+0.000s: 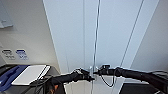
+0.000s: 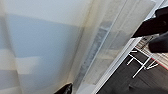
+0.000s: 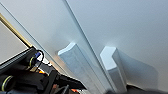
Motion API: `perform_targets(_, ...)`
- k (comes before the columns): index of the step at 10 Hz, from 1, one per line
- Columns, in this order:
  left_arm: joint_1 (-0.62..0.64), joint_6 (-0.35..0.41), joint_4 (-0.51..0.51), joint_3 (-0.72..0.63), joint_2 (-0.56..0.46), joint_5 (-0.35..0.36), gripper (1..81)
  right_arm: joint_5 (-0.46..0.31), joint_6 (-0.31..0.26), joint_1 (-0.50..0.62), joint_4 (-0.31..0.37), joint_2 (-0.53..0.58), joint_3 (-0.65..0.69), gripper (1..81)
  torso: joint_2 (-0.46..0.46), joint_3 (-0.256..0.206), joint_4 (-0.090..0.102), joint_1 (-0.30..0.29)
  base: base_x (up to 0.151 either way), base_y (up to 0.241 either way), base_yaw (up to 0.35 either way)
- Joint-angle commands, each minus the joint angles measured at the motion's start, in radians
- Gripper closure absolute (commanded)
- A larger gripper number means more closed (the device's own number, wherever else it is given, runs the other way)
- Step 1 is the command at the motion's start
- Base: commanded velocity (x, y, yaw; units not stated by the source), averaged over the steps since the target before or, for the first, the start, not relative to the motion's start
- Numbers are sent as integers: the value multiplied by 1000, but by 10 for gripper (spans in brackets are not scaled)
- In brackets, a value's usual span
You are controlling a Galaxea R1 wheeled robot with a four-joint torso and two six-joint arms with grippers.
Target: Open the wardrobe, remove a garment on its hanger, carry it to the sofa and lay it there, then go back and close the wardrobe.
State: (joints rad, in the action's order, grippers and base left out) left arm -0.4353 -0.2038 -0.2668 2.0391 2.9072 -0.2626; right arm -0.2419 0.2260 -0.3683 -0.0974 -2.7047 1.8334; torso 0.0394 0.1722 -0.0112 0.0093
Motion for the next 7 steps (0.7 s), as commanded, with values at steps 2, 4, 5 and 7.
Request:
perform_targets(2,178,4,-20,36,40,-6,10,6,3,156,18,-16,-53,10,0,0,0,0,0,0,0)
perform_targets(4,181,6,-28,52,55,-6,10,7,3,154,18,-22,-56,10,0,0,0,0,0,0,0)
perform_targets(5,184,6,-32,81,78,-6,10,15,3,154,18,-28,-57,10,0,0,0,0,0,0,0)
perform_targets(7,192,6,-46,151,132,-6,10,16,3,154,18,-42,-57,10,0,0,0,0,0,0,0)
